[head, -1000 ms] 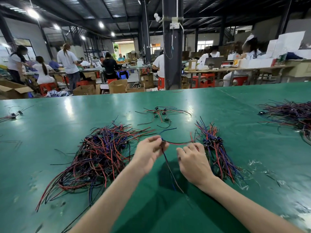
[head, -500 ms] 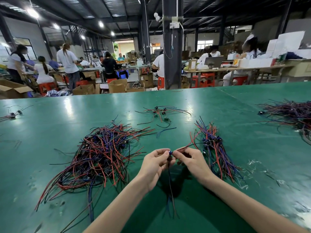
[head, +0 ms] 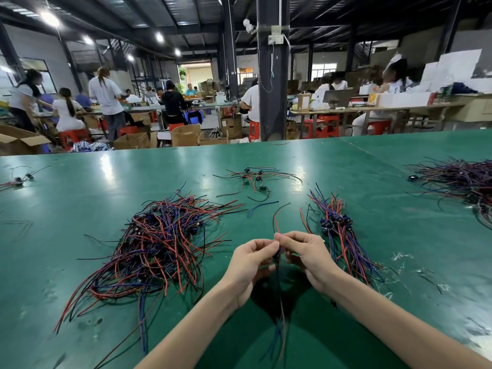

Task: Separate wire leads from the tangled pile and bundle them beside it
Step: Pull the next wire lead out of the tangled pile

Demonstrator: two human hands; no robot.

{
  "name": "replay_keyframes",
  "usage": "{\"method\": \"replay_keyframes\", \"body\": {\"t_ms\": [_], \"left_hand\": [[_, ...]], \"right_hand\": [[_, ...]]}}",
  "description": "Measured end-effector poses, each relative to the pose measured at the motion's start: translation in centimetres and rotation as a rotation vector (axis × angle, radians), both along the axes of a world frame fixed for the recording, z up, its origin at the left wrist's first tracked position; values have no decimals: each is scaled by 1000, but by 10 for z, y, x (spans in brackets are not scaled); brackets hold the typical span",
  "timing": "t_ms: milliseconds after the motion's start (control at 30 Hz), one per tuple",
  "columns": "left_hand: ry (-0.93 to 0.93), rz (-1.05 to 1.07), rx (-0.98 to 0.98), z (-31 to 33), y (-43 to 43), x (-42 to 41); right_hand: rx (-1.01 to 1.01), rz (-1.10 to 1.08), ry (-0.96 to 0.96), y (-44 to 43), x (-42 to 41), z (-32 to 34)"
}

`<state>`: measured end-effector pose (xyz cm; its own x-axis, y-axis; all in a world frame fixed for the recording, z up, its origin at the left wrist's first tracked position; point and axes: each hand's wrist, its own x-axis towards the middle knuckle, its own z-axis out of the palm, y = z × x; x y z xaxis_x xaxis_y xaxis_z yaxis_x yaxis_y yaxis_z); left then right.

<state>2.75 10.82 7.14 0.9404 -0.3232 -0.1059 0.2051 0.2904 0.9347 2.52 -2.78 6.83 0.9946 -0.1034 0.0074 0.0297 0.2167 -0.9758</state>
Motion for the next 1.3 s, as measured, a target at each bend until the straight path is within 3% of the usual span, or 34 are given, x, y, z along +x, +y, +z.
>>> {"method": "replay_keyframes", "body": {"t_ms": [200, 400, 667, 967, 1300], "left_hand": [[33, -35, 120, 3, 6, 3], [49, -39, 57, 10, 13, 5], [-4, 41, 66, 4, 13, 6], [-107, 121, 250, 2, 15, 8], [-273, 136, 290, 1, 11, 7]], "right_hand": [[44, 43, 42, 1, -1, 0], [168, 170, 125, -1, 2, 1], [187, 289, 152, 10, -7, 4], [116, 364, 152, 7, -8, 1], [-67, 371, 156, 1, -7, 2]]}}
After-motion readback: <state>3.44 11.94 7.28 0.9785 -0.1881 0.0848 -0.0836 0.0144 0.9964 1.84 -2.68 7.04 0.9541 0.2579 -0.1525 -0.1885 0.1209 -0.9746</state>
